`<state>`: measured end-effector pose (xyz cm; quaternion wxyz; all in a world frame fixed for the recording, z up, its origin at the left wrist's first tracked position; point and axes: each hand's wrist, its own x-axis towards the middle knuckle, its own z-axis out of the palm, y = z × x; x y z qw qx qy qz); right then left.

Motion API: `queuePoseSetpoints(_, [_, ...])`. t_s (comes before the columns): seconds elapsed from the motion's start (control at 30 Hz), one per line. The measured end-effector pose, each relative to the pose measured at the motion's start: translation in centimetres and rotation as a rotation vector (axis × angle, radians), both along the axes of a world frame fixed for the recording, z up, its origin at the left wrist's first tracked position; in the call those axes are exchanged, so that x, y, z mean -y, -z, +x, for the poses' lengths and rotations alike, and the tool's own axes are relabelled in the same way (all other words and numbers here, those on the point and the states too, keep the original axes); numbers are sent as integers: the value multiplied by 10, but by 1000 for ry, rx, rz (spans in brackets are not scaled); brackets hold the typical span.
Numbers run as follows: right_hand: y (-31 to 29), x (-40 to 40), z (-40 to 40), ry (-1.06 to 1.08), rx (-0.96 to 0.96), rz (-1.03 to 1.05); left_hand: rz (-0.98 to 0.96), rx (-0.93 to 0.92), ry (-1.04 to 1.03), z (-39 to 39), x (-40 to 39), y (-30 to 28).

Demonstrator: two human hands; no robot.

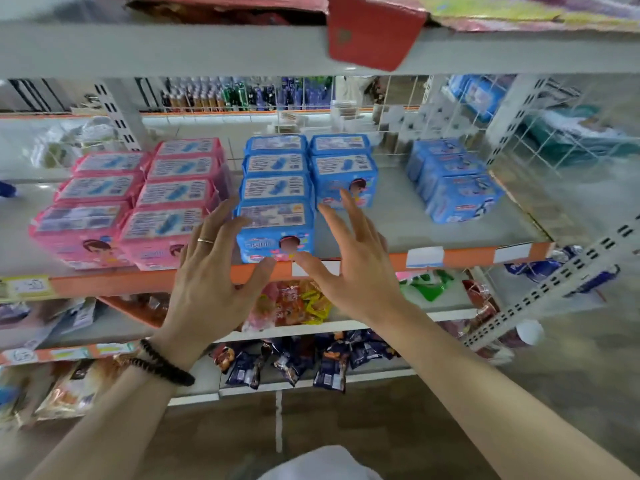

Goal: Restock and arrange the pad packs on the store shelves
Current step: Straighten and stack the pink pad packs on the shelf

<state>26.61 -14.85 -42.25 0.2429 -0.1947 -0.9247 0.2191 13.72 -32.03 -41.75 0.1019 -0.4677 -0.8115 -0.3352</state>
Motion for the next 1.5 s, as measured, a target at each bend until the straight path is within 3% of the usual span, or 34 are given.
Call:
queuePoseSetpoints(0.2, [-14,-6,15,71,49,67,-77,-112,87,4,-15,-15])
queuePoseSetpoints(0.63, [-29,-18,45,194,16,165,-85,-169,153,21,-51,-30])
queuePoseSetpoints(1.0, [-51,-41,88,0,21,54,-107,-197,47,74,-61,-41])
queuePoseSetpoints(1.3, [-67,-104,152,-42,-89,138,-32,-262,42,148,-114,-63])
queuePoseSetpoints(1.5, [-65,-120,165,-134,-99,162,-73,-260,-69,175,-115,-54])
